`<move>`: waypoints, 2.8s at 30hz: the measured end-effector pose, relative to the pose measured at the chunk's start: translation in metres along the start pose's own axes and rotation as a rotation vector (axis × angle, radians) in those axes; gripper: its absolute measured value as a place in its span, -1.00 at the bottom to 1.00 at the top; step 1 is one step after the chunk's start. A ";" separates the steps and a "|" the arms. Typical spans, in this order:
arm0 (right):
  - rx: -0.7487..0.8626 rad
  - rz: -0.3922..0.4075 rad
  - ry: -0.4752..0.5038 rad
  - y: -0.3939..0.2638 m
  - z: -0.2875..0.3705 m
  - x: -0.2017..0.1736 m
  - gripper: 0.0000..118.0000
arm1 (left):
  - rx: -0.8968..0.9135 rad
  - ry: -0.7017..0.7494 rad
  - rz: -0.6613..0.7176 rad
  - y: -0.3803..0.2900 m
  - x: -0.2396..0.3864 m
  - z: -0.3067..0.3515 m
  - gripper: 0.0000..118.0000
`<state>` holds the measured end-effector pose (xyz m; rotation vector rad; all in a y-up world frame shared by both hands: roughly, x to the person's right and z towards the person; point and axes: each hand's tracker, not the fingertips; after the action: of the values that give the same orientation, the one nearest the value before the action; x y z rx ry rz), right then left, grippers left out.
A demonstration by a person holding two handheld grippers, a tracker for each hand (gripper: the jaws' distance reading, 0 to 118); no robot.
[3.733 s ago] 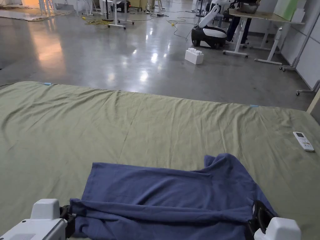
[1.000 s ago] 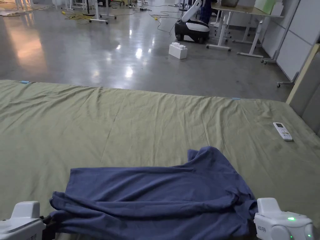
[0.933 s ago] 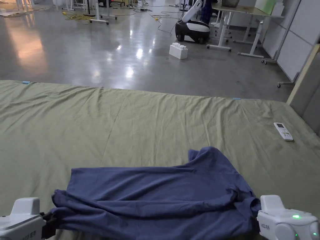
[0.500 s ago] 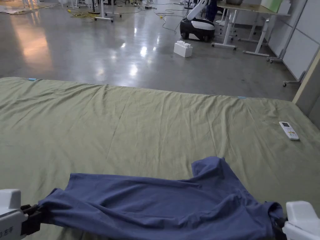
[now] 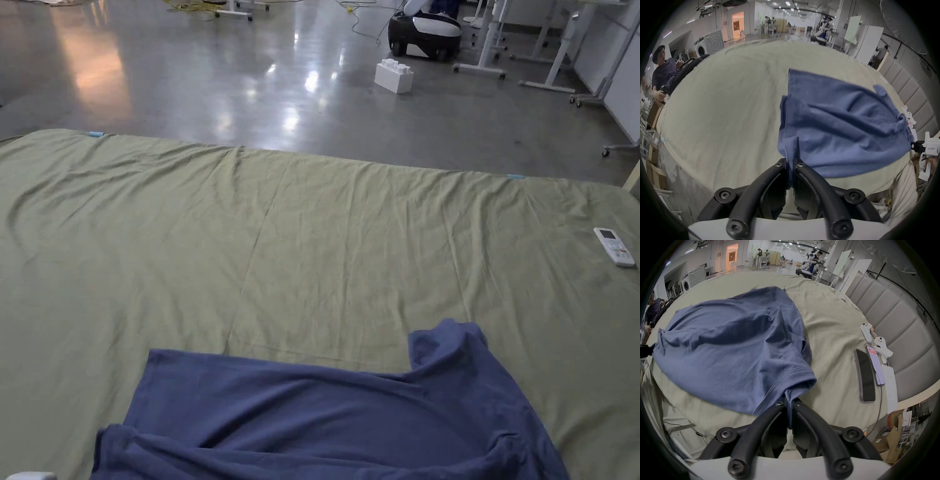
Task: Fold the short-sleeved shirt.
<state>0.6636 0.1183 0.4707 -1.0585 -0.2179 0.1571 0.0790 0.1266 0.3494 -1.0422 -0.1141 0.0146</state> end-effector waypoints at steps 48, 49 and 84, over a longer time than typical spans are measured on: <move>0.860 -0.186 -0.023 0.148 0.089 -0.089 -0.99 | 0.549 0.051 -0.038 0.117 0.056 0.042 -1.00; 0.849 -0.184 -0.021 0.149 0.086 -0.089 -0.99 | 0.499 0.039 -0.030 0.124 0.050 0.034 -1.00; 0.279 -0.173 0.032 0.201 -0.051 -0.003 -0.36 | 0.074 0.027 -0.145 0.202 0.038 -0.121 -0.93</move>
<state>0.6691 0.1717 0.2702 -0.7600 -0.2497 0.0137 0.1378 0.1272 0.1186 -0.9581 -0.1635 -0.1254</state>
